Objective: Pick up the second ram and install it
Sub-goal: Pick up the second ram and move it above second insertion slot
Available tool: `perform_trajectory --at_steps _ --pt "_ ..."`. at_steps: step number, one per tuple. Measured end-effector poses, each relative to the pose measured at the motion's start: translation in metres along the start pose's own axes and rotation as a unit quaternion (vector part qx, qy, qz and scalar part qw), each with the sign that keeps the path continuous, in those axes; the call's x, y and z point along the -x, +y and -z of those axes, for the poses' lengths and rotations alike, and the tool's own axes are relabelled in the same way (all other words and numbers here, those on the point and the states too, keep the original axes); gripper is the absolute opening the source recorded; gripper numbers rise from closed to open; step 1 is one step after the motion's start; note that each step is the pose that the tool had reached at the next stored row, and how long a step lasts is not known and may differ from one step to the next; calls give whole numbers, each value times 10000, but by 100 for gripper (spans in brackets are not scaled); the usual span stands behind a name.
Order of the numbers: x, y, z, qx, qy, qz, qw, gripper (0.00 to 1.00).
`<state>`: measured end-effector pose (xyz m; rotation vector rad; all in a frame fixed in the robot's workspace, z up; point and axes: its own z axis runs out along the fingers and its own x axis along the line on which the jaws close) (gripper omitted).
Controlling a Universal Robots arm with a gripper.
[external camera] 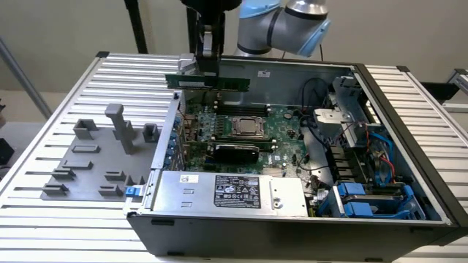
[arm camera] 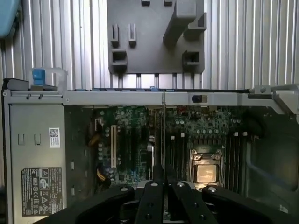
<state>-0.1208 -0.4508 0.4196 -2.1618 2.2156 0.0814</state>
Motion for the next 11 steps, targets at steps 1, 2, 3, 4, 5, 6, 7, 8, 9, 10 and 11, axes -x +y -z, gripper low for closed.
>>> perform_trajectory --at_steps 1,2,3,4,5,6,7,8,9,10,11 --pt "19 -41 -20 0 -1 0 10000 0" --pt "38 -80 -39 0 -1 1 10000 0" --pt "57 -117 -58 0 -1 1 10000 0" --pt "77 -151 -77 0 -1 0 10000 0" --pt "97 -186 -97 0 -1 0 10000 0" --pt "117 -215 -116 0 -1 0 10000 0" --pt "141 -238 -136 -1 -4 0 10000 0" --pt "164 -253 -151 0 -8 0 10000 0" --pt "188 -270 -169 0 -13 0 10000 0" --pt "214 -285 -187 0 -18 0 10000 0" --pt "237 -298 -203 0 -21 0 10000 0"
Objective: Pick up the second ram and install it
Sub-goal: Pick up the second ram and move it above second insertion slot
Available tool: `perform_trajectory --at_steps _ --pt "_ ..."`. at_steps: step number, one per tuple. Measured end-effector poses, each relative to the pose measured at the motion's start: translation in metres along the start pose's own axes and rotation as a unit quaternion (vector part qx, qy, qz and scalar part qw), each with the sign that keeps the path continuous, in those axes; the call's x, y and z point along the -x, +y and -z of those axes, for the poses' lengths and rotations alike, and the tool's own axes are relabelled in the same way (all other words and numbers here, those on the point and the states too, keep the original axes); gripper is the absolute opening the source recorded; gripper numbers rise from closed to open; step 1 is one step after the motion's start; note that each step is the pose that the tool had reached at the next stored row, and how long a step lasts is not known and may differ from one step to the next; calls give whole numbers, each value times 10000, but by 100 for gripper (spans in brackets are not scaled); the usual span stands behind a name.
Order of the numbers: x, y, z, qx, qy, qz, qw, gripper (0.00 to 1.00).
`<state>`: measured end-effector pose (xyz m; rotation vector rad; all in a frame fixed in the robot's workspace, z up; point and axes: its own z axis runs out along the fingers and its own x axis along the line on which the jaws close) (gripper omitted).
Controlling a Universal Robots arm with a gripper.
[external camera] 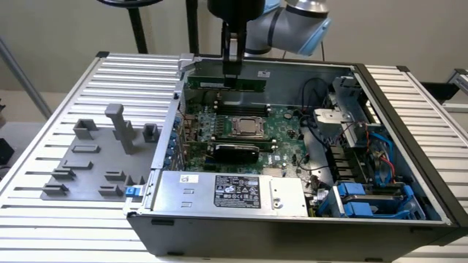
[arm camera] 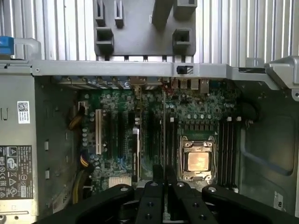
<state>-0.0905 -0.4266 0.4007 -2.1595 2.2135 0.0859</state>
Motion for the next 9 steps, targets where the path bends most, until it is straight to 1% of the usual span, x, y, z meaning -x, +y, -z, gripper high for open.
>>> perform_trajectory --at_steps 3,6,9 --pt "75 -46 -54 0 -13 1 10000 0" --pt "148 -97 -111 1 -17 2 10000 0" --pt "226 -183 -171 1 -17 1 10000 0"
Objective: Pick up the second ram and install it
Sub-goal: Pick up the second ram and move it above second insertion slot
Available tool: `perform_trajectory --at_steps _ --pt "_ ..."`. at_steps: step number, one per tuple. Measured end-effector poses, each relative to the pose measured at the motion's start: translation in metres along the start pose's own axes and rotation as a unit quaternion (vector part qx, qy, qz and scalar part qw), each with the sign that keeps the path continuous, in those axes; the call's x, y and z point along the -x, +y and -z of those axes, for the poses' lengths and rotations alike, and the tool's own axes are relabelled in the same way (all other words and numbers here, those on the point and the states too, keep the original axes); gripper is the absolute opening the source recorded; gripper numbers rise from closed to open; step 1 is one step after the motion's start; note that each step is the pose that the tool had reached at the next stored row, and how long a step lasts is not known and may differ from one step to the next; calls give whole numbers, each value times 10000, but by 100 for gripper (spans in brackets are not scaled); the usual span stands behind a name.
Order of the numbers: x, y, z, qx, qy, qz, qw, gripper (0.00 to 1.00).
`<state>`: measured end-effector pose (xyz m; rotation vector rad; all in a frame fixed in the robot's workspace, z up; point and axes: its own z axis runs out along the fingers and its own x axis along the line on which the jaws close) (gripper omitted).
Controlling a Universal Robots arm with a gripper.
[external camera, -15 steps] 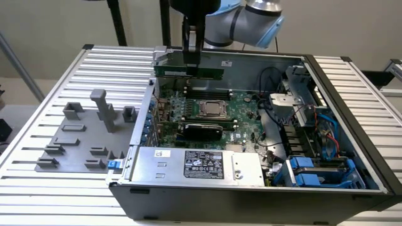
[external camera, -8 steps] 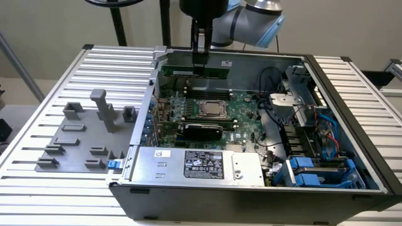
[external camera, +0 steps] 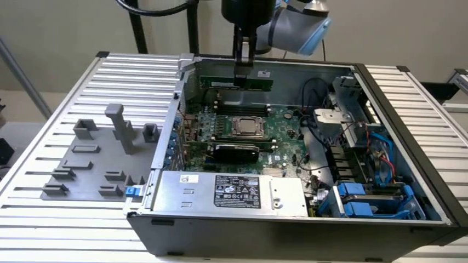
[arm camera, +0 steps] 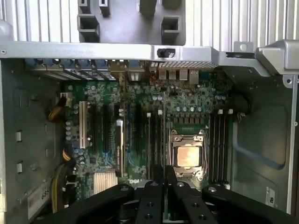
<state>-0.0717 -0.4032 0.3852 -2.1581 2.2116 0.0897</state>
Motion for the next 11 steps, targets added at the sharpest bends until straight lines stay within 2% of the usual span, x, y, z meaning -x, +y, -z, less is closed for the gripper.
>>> perform_trajectory --at_steps 5,11 --pt "107 -142 -98 1 0 0 10000 0" --pt "167 -222 -212 2 0 -22 10000 0"
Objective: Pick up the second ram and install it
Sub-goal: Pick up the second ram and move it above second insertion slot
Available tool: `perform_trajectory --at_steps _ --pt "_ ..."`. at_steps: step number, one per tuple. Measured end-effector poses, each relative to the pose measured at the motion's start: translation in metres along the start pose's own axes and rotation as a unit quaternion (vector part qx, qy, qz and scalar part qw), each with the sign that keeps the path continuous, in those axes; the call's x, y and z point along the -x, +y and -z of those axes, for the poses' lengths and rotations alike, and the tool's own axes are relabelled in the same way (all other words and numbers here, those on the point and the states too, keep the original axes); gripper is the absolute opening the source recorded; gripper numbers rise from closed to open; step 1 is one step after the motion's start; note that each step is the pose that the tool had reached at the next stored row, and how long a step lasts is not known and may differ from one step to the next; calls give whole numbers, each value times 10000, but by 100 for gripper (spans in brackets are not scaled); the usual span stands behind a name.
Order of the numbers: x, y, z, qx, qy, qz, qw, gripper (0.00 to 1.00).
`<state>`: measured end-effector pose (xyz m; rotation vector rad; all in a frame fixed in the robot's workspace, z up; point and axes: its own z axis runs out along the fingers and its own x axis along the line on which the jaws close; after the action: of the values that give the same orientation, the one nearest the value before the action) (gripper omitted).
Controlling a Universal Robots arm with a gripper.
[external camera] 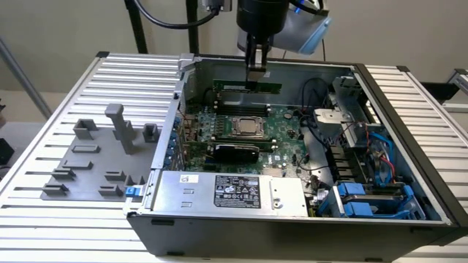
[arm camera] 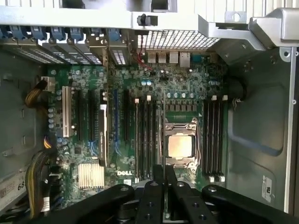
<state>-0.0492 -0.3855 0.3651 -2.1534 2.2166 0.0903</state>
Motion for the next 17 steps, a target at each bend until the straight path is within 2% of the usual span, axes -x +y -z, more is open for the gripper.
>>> perform_trajectory --at_steps 11,17 --pt "29 -74 -201 -7 0 -92 10000 0" --pt "22 -83 -303 -7 -1 -94 10000 0"
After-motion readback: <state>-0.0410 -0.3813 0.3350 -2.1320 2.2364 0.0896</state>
